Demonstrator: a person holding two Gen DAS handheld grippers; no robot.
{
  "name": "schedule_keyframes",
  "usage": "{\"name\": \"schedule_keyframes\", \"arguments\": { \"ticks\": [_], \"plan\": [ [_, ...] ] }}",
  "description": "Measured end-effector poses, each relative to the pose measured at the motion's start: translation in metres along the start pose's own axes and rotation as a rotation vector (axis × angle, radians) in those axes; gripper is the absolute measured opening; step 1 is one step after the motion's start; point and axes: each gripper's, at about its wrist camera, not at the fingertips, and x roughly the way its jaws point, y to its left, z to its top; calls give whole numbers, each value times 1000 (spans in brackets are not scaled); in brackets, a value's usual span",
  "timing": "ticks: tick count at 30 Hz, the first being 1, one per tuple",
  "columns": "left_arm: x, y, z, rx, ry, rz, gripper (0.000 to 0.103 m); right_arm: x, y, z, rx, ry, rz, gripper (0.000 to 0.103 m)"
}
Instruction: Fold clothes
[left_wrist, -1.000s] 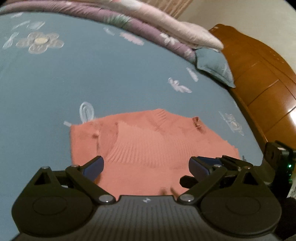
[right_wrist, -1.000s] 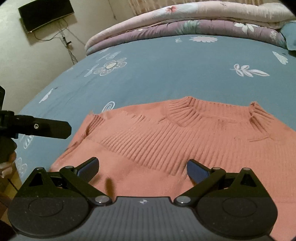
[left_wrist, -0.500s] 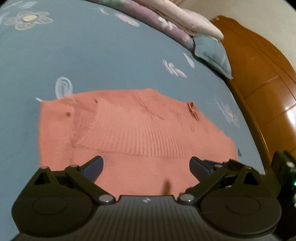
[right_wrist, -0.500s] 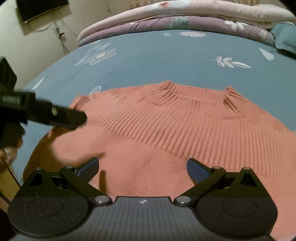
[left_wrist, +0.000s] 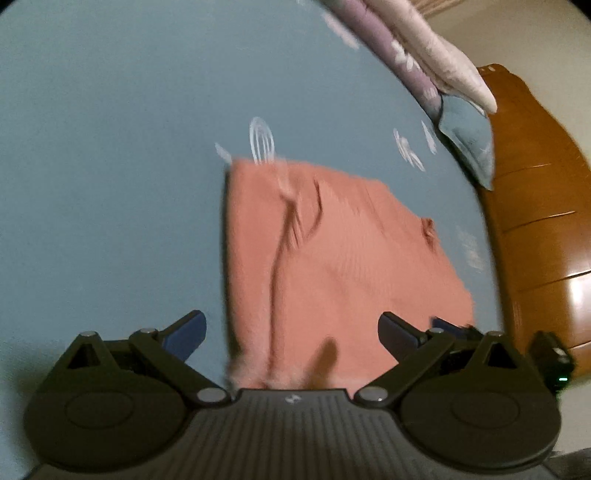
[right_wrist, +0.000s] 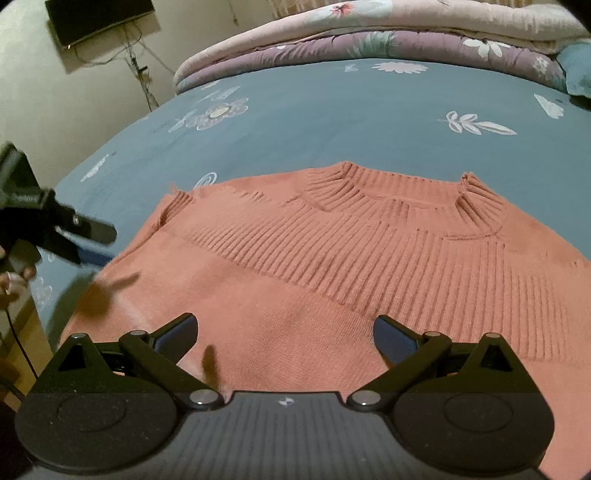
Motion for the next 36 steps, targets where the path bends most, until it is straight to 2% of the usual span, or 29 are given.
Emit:
{"name": "schedule_keyframes", "arguments": {
  "ticks": [5,13,19,24,32,36],
  "plan": [
    [12,0,22,43,13,-57,101,-1,-6,0,55,-32,23,103],
    [28,5,58,0,25,-191,101,3,-3,2,49,-37,-2,103],
    [22,17,35,-81,90,-279,102,3,-3,3,53,-32,-3,103],
    [19,20,10,-91,138,-323,102,2,-5,5,53,-22,2,103],
    [43,13,45,-61,133,-345,102,3,-3,4,47,-23,-7,103],
    [40,16,34,-80,163,-375,102,2,-2,2,49,-29,-12,103]
  ]
}}
